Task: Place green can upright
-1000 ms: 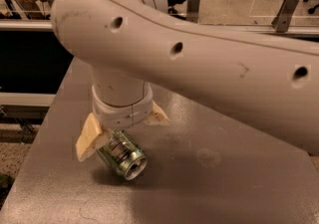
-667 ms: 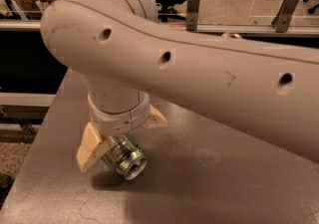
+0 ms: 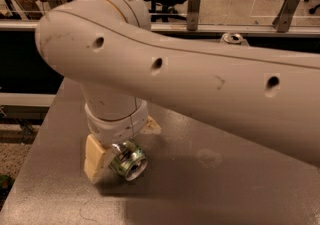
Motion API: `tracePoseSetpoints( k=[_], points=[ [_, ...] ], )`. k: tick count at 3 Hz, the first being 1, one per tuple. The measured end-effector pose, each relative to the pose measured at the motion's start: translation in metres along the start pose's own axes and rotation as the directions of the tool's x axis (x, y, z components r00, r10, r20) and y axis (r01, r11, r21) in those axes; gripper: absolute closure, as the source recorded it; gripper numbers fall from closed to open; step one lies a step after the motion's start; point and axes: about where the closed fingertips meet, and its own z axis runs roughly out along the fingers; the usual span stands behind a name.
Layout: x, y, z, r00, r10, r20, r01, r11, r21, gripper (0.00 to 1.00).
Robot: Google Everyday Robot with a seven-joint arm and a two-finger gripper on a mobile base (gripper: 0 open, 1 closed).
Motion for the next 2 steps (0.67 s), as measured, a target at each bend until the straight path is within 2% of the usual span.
tracePoseSetpoints(
  k=[1,2],
  points=[
    [0.0002,-0.0012,-0.0012,1.0,-0.014,-0.019,0.015,0.9998,0.014,0.38],
    [0.0008,-0.0038,-0.0086,0.998,-0.002,-0.055,0.005,0.9991,0.042,0.61]
  ],
)
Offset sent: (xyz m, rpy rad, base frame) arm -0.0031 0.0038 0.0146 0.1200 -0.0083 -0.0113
